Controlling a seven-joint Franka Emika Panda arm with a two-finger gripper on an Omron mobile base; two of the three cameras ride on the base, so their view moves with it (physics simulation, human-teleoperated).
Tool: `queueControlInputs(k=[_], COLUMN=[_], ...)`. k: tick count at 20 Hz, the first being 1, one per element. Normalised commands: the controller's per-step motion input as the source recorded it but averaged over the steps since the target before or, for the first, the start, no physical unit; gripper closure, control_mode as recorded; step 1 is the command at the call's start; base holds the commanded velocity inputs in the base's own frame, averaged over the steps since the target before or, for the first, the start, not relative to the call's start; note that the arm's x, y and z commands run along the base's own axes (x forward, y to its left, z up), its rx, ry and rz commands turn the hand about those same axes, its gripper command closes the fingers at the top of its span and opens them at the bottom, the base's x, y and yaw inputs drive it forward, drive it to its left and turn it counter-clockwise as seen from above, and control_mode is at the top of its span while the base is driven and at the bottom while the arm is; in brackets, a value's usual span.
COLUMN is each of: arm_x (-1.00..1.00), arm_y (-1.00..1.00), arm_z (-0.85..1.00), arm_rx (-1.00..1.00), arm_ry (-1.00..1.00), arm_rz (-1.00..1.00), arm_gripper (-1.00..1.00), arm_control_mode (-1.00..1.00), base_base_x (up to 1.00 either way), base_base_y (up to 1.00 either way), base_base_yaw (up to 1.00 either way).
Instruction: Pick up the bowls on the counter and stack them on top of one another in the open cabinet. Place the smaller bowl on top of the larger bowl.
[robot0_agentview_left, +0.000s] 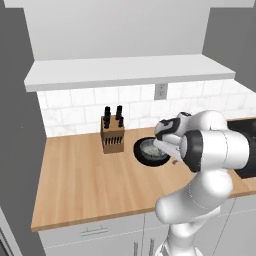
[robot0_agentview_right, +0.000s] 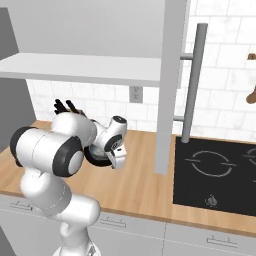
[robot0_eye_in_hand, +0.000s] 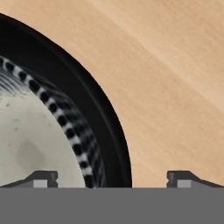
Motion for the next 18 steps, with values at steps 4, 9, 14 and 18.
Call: queueControlInputs(k=[4, 9, 14, 18], arm_x=[0.04, 0.00, -0.17, -0.86], arm_y=[0.04, 0.00, 0.00, 0.00], arm_z=[-0.14, 0.00, 0.13, 0.76], arm_rx=[0.00, 0.00, 0.00, 0.00], arm_ry=[0.00, 0.00, -0.04, -0.27], arm_rz=[0.00, 0.00, 0.00, 0.00], arm_gripper=[1.00, 1.00, 1.00, 1.00], arm_control_mode=[-1.00, -1.00, -1.00, -1.00], base_base_x=[0.00, 0.00, 0.00, 0.00], base_base_y=[0.00, 0.00, 0.00, 0.00], base_base_yaw=[0.00, 0.00, 0.00, 0.00])
